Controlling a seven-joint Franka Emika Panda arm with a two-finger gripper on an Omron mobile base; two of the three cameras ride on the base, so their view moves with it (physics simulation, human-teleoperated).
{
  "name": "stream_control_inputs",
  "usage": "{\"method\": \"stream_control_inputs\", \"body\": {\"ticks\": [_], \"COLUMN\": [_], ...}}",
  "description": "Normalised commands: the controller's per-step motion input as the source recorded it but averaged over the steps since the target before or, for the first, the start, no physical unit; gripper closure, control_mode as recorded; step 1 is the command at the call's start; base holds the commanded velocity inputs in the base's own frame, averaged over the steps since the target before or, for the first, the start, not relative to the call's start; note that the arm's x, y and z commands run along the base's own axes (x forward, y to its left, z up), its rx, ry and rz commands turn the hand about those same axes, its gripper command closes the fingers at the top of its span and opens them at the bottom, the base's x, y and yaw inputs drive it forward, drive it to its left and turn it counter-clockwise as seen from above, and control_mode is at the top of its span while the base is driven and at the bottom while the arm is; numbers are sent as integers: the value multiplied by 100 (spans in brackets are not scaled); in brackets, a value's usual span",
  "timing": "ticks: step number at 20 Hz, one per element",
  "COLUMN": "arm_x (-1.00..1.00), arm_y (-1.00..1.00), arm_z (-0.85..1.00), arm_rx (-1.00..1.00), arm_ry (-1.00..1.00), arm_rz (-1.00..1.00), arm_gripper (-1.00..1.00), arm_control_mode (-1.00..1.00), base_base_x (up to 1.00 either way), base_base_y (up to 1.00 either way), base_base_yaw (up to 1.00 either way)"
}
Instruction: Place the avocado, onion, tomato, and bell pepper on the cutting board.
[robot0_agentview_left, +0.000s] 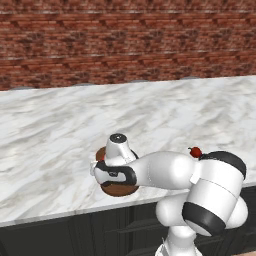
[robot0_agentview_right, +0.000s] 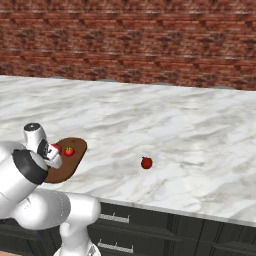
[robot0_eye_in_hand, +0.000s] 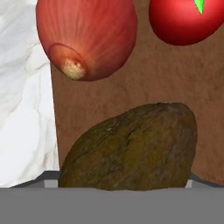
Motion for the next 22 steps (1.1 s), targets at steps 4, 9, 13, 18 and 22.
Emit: {"method": "stream_control_inputs", "body": {"ticks": [4, 9, 13, 18, 22], "arm_x": [-4, -4, -11, -25, -26], "arm_y": [0, 0, -10, -23, -22], "arm_z": [0, 0, 0, 14, 37], "arm_rx": [0, 0, 0, 0, 0], "arm_ry": [0, 0, -1, -9, -14], "arm_rz": [0, 0, 0, 0, 0], "arm_gripper": [-100, -100, -100, -100, -100], "arm_control_mode": [-100, -100, -100, -100, -100], "base_base_x": [0, 0, 0, 0, 0], "base_base_y": [0, 0, 0, 0, 0], "base_base_yaw": [0, 0, 0, 0, 0]}}
